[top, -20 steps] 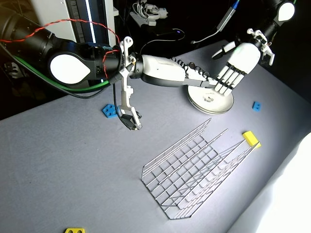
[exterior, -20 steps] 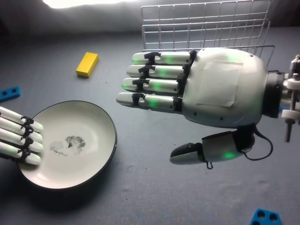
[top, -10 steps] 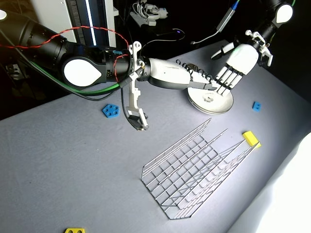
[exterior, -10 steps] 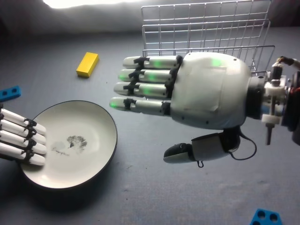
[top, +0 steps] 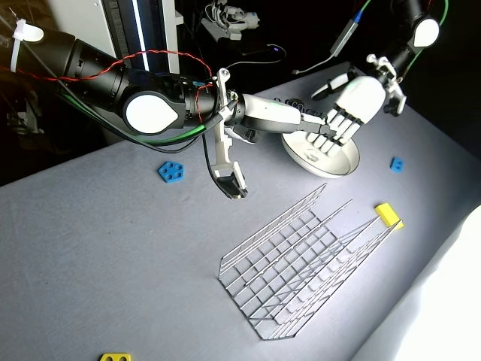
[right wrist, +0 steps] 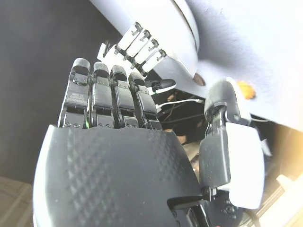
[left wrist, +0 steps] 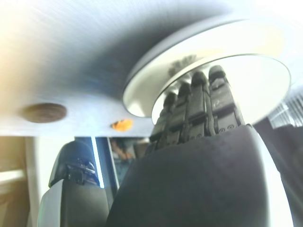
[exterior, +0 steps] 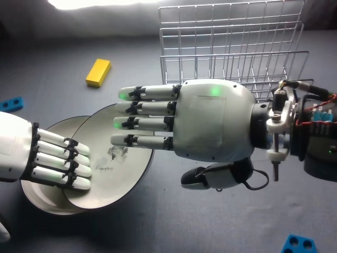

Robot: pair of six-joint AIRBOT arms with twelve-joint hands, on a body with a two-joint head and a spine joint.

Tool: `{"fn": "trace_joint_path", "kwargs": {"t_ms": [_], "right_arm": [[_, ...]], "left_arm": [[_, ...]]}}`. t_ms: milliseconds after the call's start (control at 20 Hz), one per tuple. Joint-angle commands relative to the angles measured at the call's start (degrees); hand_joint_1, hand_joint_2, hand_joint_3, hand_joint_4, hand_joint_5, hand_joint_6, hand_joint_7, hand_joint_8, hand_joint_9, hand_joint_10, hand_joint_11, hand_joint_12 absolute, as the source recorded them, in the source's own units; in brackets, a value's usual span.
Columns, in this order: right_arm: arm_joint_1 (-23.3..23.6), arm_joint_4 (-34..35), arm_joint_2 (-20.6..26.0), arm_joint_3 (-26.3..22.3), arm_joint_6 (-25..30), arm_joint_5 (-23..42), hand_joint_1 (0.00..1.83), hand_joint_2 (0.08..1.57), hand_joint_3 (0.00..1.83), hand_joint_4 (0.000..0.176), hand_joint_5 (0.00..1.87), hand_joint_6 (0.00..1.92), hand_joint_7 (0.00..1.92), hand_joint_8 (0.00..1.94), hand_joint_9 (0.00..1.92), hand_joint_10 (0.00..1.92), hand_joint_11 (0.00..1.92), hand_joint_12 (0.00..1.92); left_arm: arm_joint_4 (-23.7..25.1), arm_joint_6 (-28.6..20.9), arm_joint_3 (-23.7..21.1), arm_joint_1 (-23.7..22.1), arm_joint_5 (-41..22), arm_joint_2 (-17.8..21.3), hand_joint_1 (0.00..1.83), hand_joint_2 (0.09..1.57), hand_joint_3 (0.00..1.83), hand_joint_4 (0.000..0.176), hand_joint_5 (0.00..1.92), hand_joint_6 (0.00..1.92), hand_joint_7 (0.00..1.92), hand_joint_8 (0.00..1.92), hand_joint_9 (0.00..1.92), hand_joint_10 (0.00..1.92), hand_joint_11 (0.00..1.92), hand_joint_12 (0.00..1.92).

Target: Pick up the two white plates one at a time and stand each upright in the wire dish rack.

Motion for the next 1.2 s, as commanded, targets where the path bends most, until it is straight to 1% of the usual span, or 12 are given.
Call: {"fn": "trace_joint_path", "kwargs": {"t_ms": [0,100,150,250,300,400,450,550,800,850,950,1150], "right_arm": [[1.10,0.52,-0.31,0.15,-0.44,6.41,0.55,1.14,0.00,0.000,0.00,0.00,0.00,0.00,0.00,0.00,0.00,0.00],[1.53,0.59,-1.22,0.83,-0.44,6.41,0.59,1.08,0.00,0.000,0.00,0.00,0.00,0.00,0.00,0.00,0.00,0.00],[1.93,0.80,-1.93,1.31,-0.44,6.39,0.69,1.01,0.00,0.000,0.03,0.00,0.00,0.00,0.00,0.00,0.00,0.00],[2.36,1.06,-2.95,1.88,-0.44,5.74,1.06,0.87,0.00,0.000,0.12,0.01,0.03,0.00,0.00,0.00,0.03,0.02],[2.43,1.16,-3.49,2.20,-0.44,5.02,1.11,0.87,0.00,0.000,0.12,0.01,0.04,0.00,0.01,0.00,0.01,0.16],[2.39,1.65,-4.26,2.92,-0.43,3.68,1.12,0.89,0.00,0.000,0.17,0.01,0.06,0.00,0.03,0.01,0.00,0.35],[2.34,2.08,-4.73,3.48,-0.43,3.36,1.13,0.91,0.01,0.000,0.18,0.01,0.07,0.00,0.04,0.01,0.00,0.33],[2.32,3.59,-6.06,5.07,-0.43,2.52,1.13,0.91,0.00,0.000,0.26,0.02,0.16,0.01,0.12,0.02,0.00,0.56],[2.87,5.24,-10.78,9.30,-0.43,2.80,1.12,0.94,0.01,0.000,0.16,0.00,0.09,0.00,0.07,0.00,0.00,0.43],[3.29,5.87,-11.67,9.86,-0.43,3.06,1.17,0.93,0.00,0.000,0.10,0.00,0.02,0.00,0.01,0.00,0.00,0.20],[4.14,8.22,-13.59,10.75,-0.60,3.10,1.19,0.91,0.00,0.000,0.03,0.00,0.00,0.00,0.00,0.00,0.00,0.09],[3.94,11.46,-15.35,11.74,-0.59,2.78,1.18,0.92,0.00,0.000,0.03,0.00,0.00,0.00,0.00,0.00,0.00,0.19]], "left_arm": [[-0.08,0.13,-0.28,0.49,-1.19,-1.05,0.00,1.07,0.00,0.000,0.04,0.01,0.02,0.01,0.00,0.00,0.00,0.00],[-0.96,0.13,-0.24,0.60,-1.08,-1.39,0.00,1.07,0.00,0.000,0.02,0.01,0.00,0.00,0.00,0.00,0.00,0.00],[-1.13,0.13,-0.41,0.64,-1.04,-1.47,0.00,1.07,0.00,0.000,0.03,0.01,0.00,0.00,0.00,0.00,0.00,0.00],[-1.16,0.13,-0.60,0.65,-0.90,-1.64,0.00,1.07,0.00,0.000,0.03,0.01,0.01,0.00,0.00,0.00,0.00,0.00],[-1.16,0.13,-0.61,0.65,-0.85,-1.78,0.00,1.06,0.00,0.000,0.03,0.01,0.01,0.00,0.00,0.00,0.00,0.00],[-1.18,0.13,-0.60,0.65,-0.66,-1.99,0.00,1.07,0.00,0.000,0.03,0.01,0.01,0.00,0.00,0.00,0.00,0.00],[-1.22,0.13,-0.61,0.65,-0.65,-2.04,0.00,1.07,0.00,0.000,0.02,0.00,0.01,0.00,0.00,0.00,0.00,0.00],[-1.25,0.13,-0.60,0.65,-0.65,-2.14,0.00,1.06,0.00,0.000,0.02,0.00,0.00,0.00,0.00,0.00,0.00,0.00],[-1.63,0.54,-0.35,1.18,-0.65,-2.42,0.00,1.06,0.00,0.000,0.03,0.00,0.00,0.00,0.00,0.00,0.00,0.00],[-1.82,0.64,-0.31,1.31,-0.65,-2.43,0.00,1.06,0.00,0.000,0.03,0.00,0.00,0.00,0.00,0.00,0.00,0.00],[-2.03,0.64,-0.17,1.35,-0.65,-2.46,0.00,1.07,0.00,0.000,0.03,0.00,0.00,0.00,0.00,0.00,0.00,0.00],[-2.18,0.64,-0.12,1.34,-0.65,-2.47,0.00,1.07,0.00,0.000,0.03,0.00,0.00,0.00,0.00,0.00,0.00,0.00]]}}
